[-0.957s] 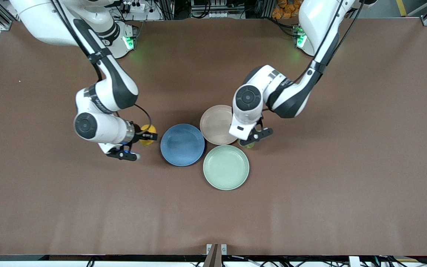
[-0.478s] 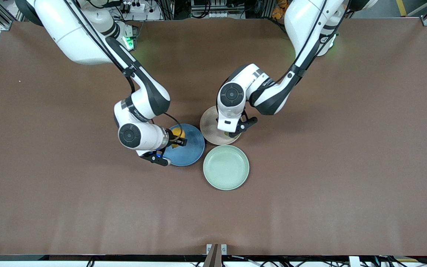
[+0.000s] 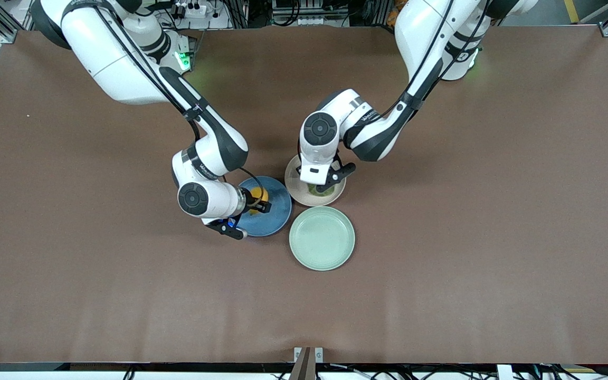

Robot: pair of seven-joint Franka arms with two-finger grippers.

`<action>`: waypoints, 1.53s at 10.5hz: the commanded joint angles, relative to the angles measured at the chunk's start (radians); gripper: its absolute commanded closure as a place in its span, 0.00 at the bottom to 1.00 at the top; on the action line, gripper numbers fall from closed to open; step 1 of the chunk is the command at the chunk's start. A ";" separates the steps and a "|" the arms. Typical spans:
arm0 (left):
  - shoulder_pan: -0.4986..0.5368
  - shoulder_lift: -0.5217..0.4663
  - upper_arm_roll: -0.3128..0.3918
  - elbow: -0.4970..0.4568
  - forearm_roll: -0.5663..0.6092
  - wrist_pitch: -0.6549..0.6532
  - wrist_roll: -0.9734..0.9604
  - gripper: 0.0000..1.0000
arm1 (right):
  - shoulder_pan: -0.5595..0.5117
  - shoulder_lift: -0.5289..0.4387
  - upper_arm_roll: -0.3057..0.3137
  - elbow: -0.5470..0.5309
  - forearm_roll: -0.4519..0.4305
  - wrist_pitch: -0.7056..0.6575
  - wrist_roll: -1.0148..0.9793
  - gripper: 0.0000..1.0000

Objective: Place lemon and lettuce in plates
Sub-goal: 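Carry the lemon to the blue plate while the left gripper carries lettuce, then release the lemon on the blue plate while the left gripper releases lettuce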

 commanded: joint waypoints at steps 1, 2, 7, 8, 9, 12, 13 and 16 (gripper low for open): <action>0.014 -0.063 0.049 0.053 0.042 -0.032 -0.006 0.00 | -0.012 -0.017 0.005 0.024 -0.058 -0.030 0.018 0.00; 0.029 -0.083 0.072 0.082 0.066 -0.053 0.006 0.00 | -0.050 -0.062 0.006 0.039 -0.062 -0.103 0.004 0.00; 0.187 -0.194 0.080 0.135 0.129 -0.139 0.347 0.00 | -0.194 -0.291 0.005 0.061 -0.197 -0.364 -0.227 0.00; 0.219 -0.215 0.080 0.135 0.129 -0.168 0.418 0.00 | -0.223 -0.338 0.002 0.061 -0.197 -0.416 -0.307 0.00; 0.251 -0.240 0.080 0.135 0.125 -0.182 0.481 0.00 | -0.239 -0.394 -0.001 0.061 -0.189 -0.477 -0.368 0.00; 0.350 -0.284 0.079 0.135 0.120 -0.243 0.645 0.00 | -0.239 -0.564 -0.044 0.061 -0.189 -0.606 -0.381 0.00; 0.373 -0.310 0.079 0.133 0.119 -0.265 0.673 0.00 | -0.240 -0.619 -0.065 0.061 -0.187 -0.643 -0.383 0.00; 0.462 -0.373 0.063 0.135 0.085 -0.311 0.806 0.00 | -0.239 -0.725 -0.133 0.067 -0.184 -0.731 -0.435 0.00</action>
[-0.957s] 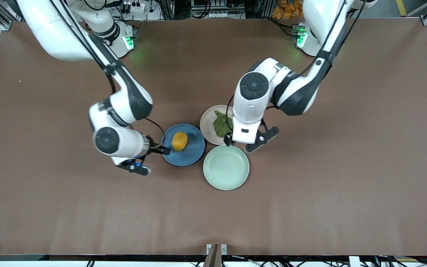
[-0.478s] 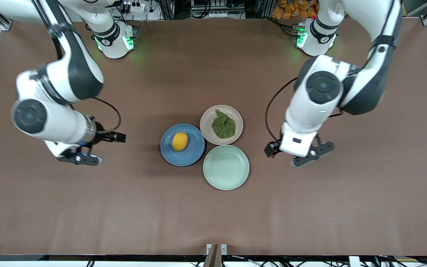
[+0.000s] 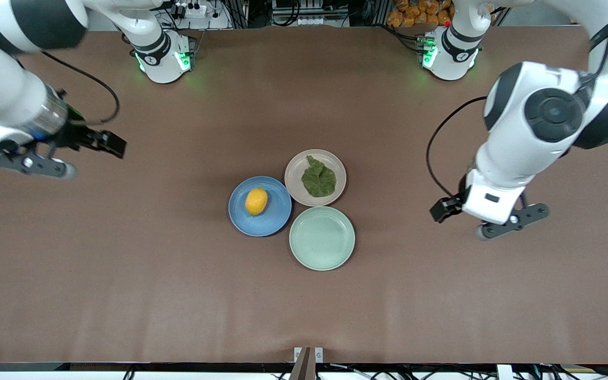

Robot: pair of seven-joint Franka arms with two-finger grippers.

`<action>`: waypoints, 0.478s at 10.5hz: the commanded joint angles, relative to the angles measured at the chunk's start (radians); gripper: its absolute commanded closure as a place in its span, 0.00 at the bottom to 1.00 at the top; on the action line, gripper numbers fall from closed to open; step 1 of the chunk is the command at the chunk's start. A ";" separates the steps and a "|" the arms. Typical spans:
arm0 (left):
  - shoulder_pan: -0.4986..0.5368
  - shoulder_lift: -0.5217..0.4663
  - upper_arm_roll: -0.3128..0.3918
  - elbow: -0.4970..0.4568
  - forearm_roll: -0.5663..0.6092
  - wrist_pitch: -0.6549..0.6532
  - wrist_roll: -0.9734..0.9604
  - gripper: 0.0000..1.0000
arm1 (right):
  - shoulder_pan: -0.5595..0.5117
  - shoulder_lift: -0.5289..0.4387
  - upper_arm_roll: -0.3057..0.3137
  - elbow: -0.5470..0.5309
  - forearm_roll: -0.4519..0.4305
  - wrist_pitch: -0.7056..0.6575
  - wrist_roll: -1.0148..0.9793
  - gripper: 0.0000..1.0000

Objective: Place lemon and lettuce in plates
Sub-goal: 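Release the lemon on the blue plate while the left gripper releases lettuce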

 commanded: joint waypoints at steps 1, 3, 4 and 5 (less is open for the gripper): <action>0.049 -0.061 -0.012 -0.014 -0.033 -0.040 0.117 0.00 | 0.014 -0.060 -0.073 -0.019 -0.004 -0.048 -0.054 0.00; 0.053 -0.093 0.006 -0.014 -0.037 -0.085 0.184 0.00 | 0.067 -0.060 -0.153 -0.007 -0.003 -0.052 -0.113 0.00; 0.055 -0.113 0.034 -0.016 -0.039 -0.098 0.238 0.00 | 0.069 -0.060 -0.159 -0.004 0.018 -0.049 -0.147 0.00; 0.049 -0.119 0.070 -0.016 -0.040 -0.118 0.316 0.00 | 0.069 -0.060 -0.159 -0.005 0.037 -0.045 -0.155 0.00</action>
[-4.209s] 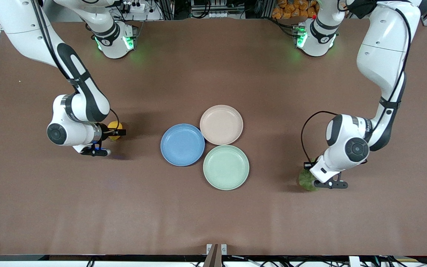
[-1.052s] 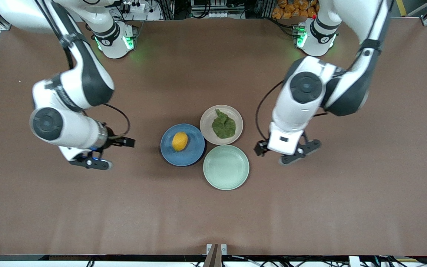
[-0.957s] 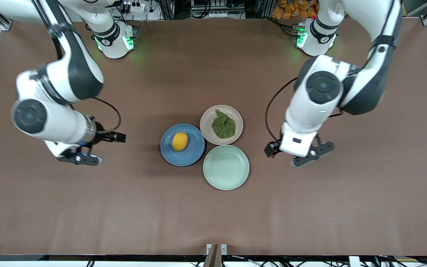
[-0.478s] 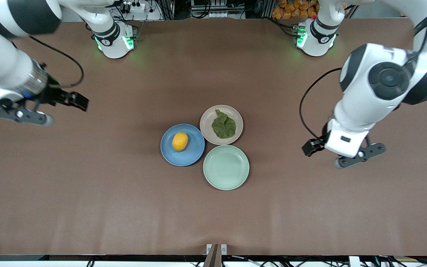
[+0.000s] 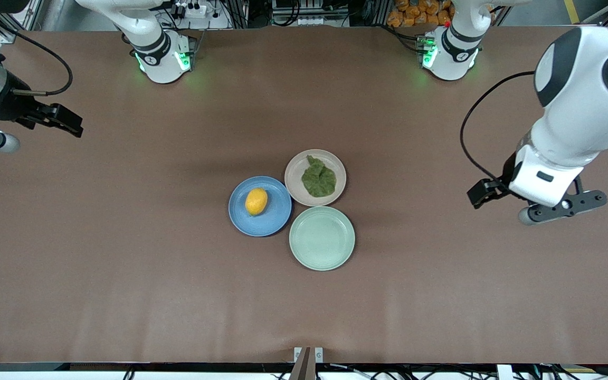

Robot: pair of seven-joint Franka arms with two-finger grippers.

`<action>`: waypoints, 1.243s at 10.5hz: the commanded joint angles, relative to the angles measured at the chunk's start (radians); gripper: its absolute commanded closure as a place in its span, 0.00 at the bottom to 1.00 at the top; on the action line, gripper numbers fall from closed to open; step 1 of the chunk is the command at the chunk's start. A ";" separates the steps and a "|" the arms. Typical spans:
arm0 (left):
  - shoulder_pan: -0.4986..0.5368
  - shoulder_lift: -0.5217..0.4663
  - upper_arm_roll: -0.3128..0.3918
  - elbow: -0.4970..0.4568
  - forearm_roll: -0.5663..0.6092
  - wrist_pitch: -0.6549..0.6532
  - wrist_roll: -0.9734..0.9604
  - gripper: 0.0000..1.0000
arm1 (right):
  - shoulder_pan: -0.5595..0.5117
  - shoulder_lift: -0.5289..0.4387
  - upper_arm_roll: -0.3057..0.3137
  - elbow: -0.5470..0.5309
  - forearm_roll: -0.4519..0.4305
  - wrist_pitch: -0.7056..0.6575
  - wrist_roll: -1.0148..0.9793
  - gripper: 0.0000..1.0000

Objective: Place lemon and lettuce in plates

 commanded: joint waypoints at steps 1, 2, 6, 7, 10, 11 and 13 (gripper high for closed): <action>-0.002 -0.051 0.073 -0.016 -0.054 -0.044 0.148 0.00 | 0.018 -0.002 -0.014 -0.004 0.028 0.013 -0.026 0.00; -0.002 -0.067 0.105 -0.018 -0.089 -0.051 0.186 0.00 | 0.018 0.000 -0.012 -0.007 0.029 0.045 -0.026 0.00; 0.095 -0.134 0.064 -0.021 -0.101 -0.188 0.273 0.00 | 0.019 0.003 -0.008 -0.010 0.038 0.065 -0.083 0.00; 0.107 -0.145 0.058 -0.022 -0.103 -0.197 0.279 0.00 | 0.018 0.003 -0.008 -0.010 0.038 0.074 -0.114 0.00; 0.113 -0.160 0.044 -0.021 -0.101 -0.249 0.288 0.00 | 0.018 0.004 -0.008 -0.012 0.038 0.077 -0.115 0.00; 0.113 -0.162 0.042 -0.021 -0.101 -0.260 0.288 0.00 | 0.018 0.003 -0.009 -0.012 0.038 0.080 -0.115 0.00; 0.113 -0.168 0.041 -0.021 -0.101 -0.265 0.305 0.00 | 0.018 0.003 -0.009 -0.015 0.038 0.097 -0.116 0.00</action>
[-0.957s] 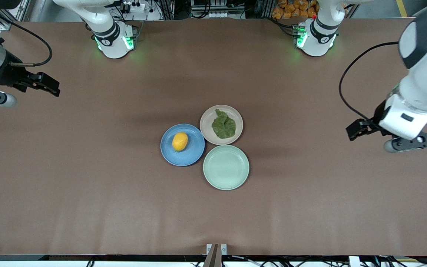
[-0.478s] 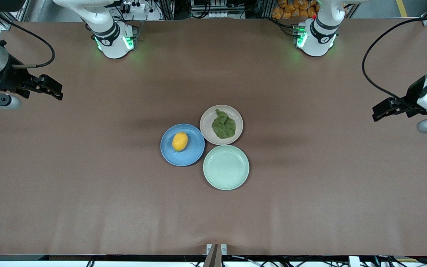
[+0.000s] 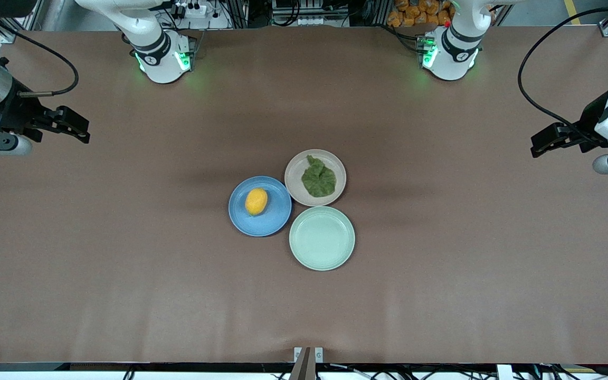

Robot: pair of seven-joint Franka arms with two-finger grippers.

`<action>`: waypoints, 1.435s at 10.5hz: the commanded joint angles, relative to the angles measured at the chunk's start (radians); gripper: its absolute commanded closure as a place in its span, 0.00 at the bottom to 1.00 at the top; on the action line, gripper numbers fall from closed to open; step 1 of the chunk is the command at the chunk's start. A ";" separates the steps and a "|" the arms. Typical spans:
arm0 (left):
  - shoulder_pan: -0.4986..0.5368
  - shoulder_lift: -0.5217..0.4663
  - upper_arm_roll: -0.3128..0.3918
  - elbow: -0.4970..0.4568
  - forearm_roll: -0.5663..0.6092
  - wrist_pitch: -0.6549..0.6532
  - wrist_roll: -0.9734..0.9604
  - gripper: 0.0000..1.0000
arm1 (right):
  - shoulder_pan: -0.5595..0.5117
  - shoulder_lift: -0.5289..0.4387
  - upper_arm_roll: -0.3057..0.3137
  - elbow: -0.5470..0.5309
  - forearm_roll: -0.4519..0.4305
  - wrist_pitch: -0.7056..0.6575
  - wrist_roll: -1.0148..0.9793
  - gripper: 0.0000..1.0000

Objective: Place lemon and lettuce in plates

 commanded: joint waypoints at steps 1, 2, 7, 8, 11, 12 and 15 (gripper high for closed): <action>0.016 -0.033 -0.018 -0.016 -0.022 -0.011 0.051 0.00 | 0.003 -0.006 -0.007 -0.011 0.014 0.013 -0.013 0.00; 0.017 -0.035 -0.023 -0.014 -0.024 -0.008 0.047 0.00 | 0.003 -0.006 -0.005 -0.012 0.014 0.019 -0.017 0.00; 0.019 -0.058 -0.029 -0.017 -0.025 -0.003 0.056 0.00 | 0.004 -0.005 -0.005 -0.013 0.016 0.025 -0.033 0.00; 0.019 -0.072 -0.029 -0.023 -0.025 -0.005 0.056 0.00 | 0.003 -0.005 -0.005 -0.014 0.016 0.030 -0.033 0.00; 0.020 -0.084 -0.026 -0.036 -0.024 -0.005 0.062 0.00 | 0.003 -0.005 -0.001 -0.023 0.019 0.041 -0.033 0.00; 0.020 -0.086 -0.028 -0.034 -0.024 -0.006 0.064 0.00 | 0.003 -0.005 -0.001 -0.023 0.020 0.042 -0.033 0.00; 0.020 -0.093 -0.028 -0.033 -0.022 -0.009 0.064 0.00 | 0.003 -0.005 -0.001 -0.023 0.028 0.042 -0.033 0.00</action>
